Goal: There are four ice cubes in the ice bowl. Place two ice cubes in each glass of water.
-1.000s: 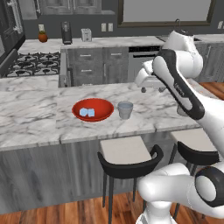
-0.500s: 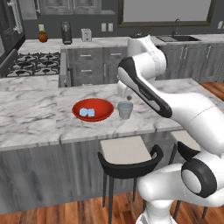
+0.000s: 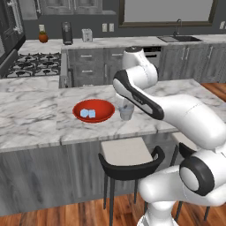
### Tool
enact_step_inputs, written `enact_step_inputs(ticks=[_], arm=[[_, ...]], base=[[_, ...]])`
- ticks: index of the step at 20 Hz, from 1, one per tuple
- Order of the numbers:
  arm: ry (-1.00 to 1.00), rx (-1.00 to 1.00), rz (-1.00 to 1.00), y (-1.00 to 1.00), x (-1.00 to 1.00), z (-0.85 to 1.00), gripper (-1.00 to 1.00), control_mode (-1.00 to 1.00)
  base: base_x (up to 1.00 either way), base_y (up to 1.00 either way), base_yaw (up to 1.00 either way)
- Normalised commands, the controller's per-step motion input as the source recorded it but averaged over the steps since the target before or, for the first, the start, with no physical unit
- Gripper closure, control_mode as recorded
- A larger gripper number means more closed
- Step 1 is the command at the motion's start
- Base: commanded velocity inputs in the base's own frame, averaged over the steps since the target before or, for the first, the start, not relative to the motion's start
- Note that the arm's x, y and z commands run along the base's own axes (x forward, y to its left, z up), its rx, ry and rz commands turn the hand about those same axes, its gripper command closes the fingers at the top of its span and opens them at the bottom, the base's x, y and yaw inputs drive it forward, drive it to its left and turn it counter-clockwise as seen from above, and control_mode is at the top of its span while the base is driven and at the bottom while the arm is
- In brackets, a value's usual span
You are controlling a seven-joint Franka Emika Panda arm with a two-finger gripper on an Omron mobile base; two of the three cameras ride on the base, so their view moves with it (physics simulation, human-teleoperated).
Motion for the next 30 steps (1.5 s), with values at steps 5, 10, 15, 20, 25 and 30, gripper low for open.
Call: enact_step_inputs(ticks=[5,10,15,20,25,30], arm=[[0.0,0.02,0.31,0.08,0.26,-0.29,-1.0,-1.0],[0.0,0.07,0.28,0.04,0.26,-0.2,-1.0,-1.0],[0.0,0.1,0.31,0.01,0.34,-0.18,-1.0,-1.0],[0.0,0.06,0.26,0.0,0.48,-0.21,-1.0,-1.0],[0.02,0.0,0.02,0.0,0.41,-0.2,-1.0,-1.0],[0.12,0.03,-0.1,-0.07,0.3,-0.11,-1.0,-1.0]], base=[[0.0,0.0,0.0],[0.0,0.0,0.0],[0.0,0.0,0.0],[0.0,0.0,0.0],[0.0,0.0,0.0],[0.0,0.0,0.0]])
